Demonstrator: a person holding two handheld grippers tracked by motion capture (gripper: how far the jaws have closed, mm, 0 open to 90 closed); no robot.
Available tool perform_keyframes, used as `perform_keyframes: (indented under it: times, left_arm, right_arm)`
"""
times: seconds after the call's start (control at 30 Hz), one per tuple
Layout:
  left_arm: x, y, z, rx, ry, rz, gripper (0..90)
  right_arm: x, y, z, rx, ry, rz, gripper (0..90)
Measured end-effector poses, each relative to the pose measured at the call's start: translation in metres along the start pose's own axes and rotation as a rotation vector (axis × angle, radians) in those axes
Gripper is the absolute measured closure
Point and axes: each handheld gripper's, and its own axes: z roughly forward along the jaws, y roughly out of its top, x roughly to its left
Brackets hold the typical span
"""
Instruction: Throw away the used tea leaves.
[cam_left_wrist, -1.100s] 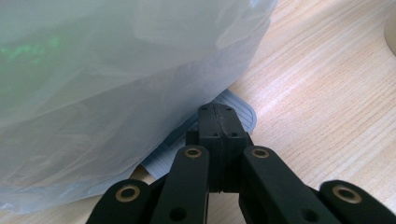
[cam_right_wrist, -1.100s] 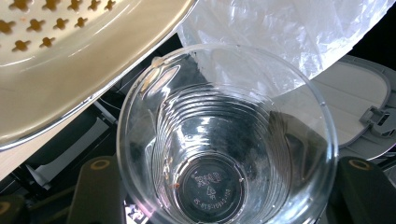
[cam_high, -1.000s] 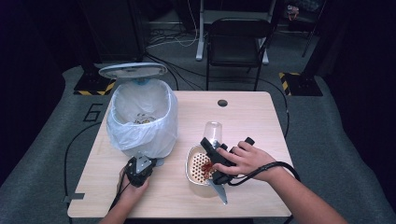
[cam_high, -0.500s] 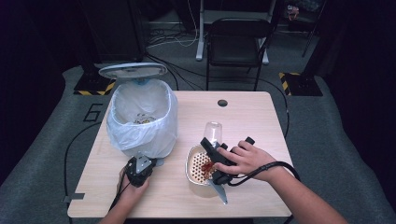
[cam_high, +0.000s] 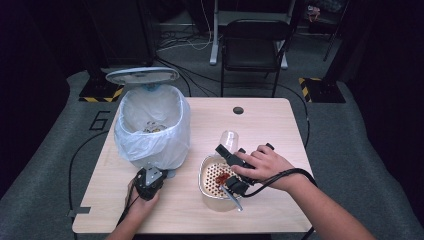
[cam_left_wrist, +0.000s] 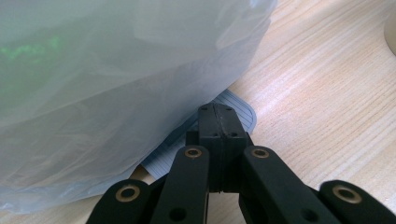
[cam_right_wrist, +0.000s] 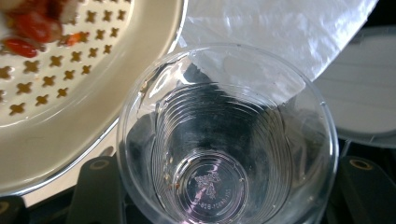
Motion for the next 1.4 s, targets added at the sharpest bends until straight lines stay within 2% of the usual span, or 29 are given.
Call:
perform_keyframes:
  times: [0.07,0.13,0.17,0.2,0.23,0.4,0.43,0.5,0.53,0.57,0.63,0.67,0.7,0.73,0.77,0.83,0.87,0.9,0.93,0.97,1.0,1.03,1.07,1.1,1.13,1.17,1.3,1.33,1.4]
  left_arm:
    - [0.001,0.0,-0.001,0.005,0.011,0.019,90.0]
    - [-0.001,0.0,0.0,0.002,-0.007,-0.015,90.0]
    - [-0.001,0.0,0.0,0.002,-0.007,-0.015,90.0]
    - [-0.001,0.0,0.0,0.002,-0.007,-0.015,90.0]
    - [-0.001,0.0,0.0,0.002,-0.008,-0.016,90.0]
    - [0.0,0.0,0.0,0.002,-0.009,-0.017,90.0]
    - [0.0,0.0,0.0,0.004,-0.011,-0.017,90.0]
    - [0.0,0.0,0.0,0.003,-0.011,-0.019,90.0]
    - [0.0,0.0,0.0,0.003,-0.011,-0.019,90.0]
    - [0.0,0.0,0.0,0.003,-0.01,-0.019,90.0]
    - [0.0,0.0,0.0,0.003,-0.011,-0.019,90.0]
    - [0.0,0.0,0.0,0.003,-0.011,-0.019,90.0]
    - [-0.001,0.0,0.0,0.001,-0.008,-0.018,90.0]
    - [-0.001,0.0,0.0,0.001,-0.008,-0.018,90.0]
    - [-0.001,0.0,0.0,0.003,-0.009,-0.018,90.0]
    - [0.0,0.0,0.0,0.003,-0.01,-0.018,90.0]
    - [0.0,0.0,0.0,0.003,-0.01,-0.018,90.0]
    - [0.0,0.0,0.0,0.003,-0.011,-0.018,90.0]
    - [0.0,0.0,0.0,0.003,-0.011,-0.018,90.0]
    - [0.0,0.0,0.0,0.003,-0.011,-0.019,90.0]
    - [0.0,0.0,0.0,0.003,-0.011,-0.019,90.0]
    - [0.0,0.0,0.0,0.003,-0.012,-0.019,90.0]
    - [0.0,0.0,0.0,0.003,-0.012,-0.019,90.0]
    - [0.0,0.0,0.0,0.003,-0.013,-0.02,90.0]
    - [0.0,0.0,0.0,0.003,-0.013,-0.02,90.0]
    - [0.0,0.0,0.0,0.003,-0.012,-0.018,90.0]
    - [0.0,0.0,0.0,0.003,-0.012,-0.019,90.0]
    - [0.0,0.0,0.0,0.003,-0.012,-0.019,90.0]
    - [0.0,0.0,0.0,0.003,-0.013,-0.021,90.0]
  right_arm:
    - [-0.009,-0.009,0.002,-0.016,0.029,0.083,36.8]
    - [-0.012,-0.016,0.004,-0.042,0.061,0.232,36.8]
    - [-0.015,-0.02,0.005,-0.053,0.061,0.267,36.7]
    - [-0.015,-0.02,0.005,-0.053,0.061,0.267,36.7]
    - [-0.017,-0.027,0.009,-0.066,0.097,0.335,36.7]
    - [-0.018,-0.042,0.02,-0.092,0.17,0.466,36.7]
    - [-0.018,-0.05,0.026,-0.096,0.207,0.539,36.9]
    - [-0.019,-0.056,0.031,-0.09,0.235,0.609,37.0]
    - [-0.019,-0.056,0.031,-0.09,0.235,0.609,37.0]
    - [-0.021,-0.064,0.037,-0.09,0.28,0.701,37.1]
    - [-0.023,-0.07,0.042,-0.093,0.315,0.786,37.1]
    - [-0.023,-0.07,0.042,-0.093,0.315,0.786,37.1]
    - [-0.024,-0.078,0.049,-0.101,0.361,0.888,37.2]
    - [-0.024,-0.078,0.049,-0.101,0.361,0.888,37.2]
    - [-0.024,-0.082,0.052,-0.1,0.382,0.926,37.3]
    - [-0.024,-0.09,0.061,-0.118,0.443,1.044,37.4]
    - [-0.024,-0.09,0.061,-0.118,0.443,1.044,37.4]
    - [-0.022,-0.097,0.068,-0.131,0.472,1.111,37.5]
    - [-0.022,-0.097,0.068,-0.131,0.472,1.111,37.5]
    - [-0.021,-0.1,0.07,-0.143,0.491,1.147,37.5]
    - [-0.019,-0.105,0.074,-0.153,0.521,1.228,37.5]
    - [-0.017,-0.108,0.077,-0.156,0.539,1.271,37.5]
    - [-0.017,-0.108,0.077,-0.156,0.539,1.271,37.5]
    - [-0.015,-0.113,0.079,-0.165,0.56,1.345,37.5]
    - [-0.015,-0.113,0.079,-0.165,0.56,1.345,37.5]
    - [-0.014,-0.118,0.082,-0.176,0.587,1.411,37.5]
    - [-0.012,-0.128,0.086,-0.205,0.619,1.535,37.6]
    - [-0.012,-0.128,0.086,-0.205,0.619,1.535,37.6]
    - [-0.01,-0.133,0.09,-0.215,0.652,1.608,37.6]
